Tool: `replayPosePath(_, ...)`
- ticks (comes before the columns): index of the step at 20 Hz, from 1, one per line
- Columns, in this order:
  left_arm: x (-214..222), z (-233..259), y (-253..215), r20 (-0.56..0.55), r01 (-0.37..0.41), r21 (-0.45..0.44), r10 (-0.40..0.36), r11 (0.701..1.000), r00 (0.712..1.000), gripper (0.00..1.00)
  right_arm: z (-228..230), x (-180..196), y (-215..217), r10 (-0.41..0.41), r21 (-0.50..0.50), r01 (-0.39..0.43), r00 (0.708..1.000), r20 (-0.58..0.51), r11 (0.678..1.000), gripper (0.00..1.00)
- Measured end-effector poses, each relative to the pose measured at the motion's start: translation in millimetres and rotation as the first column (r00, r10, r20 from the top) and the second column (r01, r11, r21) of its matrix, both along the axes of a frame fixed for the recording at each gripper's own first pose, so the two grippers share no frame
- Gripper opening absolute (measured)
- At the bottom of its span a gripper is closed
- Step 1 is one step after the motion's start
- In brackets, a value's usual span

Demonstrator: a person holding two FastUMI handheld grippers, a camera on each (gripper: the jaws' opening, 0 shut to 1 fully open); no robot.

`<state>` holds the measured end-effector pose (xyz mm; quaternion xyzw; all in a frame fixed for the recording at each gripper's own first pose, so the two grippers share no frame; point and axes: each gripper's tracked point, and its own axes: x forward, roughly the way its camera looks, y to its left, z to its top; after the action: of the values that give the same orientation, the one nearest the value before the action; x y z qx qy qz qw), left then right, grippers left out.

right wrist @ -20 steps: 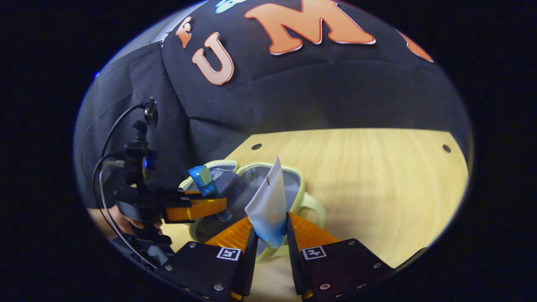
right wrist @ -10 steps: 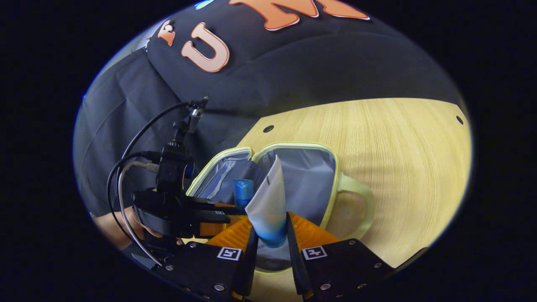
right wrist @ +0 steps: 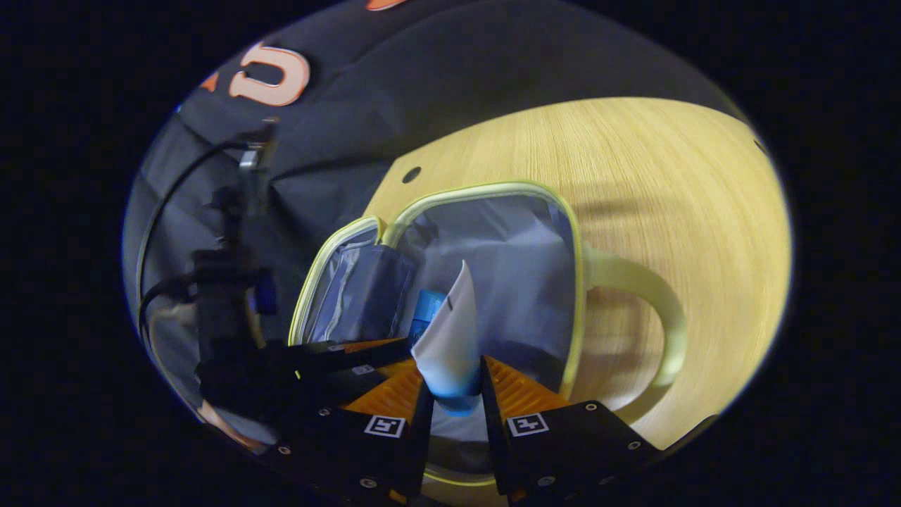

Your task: First open the suitcase, pack the skin care products into it, and then close the suitcase.

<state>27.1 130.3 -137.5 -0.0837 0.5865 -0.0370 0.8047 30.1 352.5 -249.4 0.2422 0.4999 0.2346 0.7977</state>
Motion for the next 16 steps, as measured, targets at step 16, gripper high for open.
replayPosePath(16, -49, 102, 268, 0.337, -0.525, 0.021, 0.489, 0.851, 0.805, 0.91, -20, -3, -6, -0.130, -0.162, 0.092, 0.961, -0.244, 0.983, 0.49)
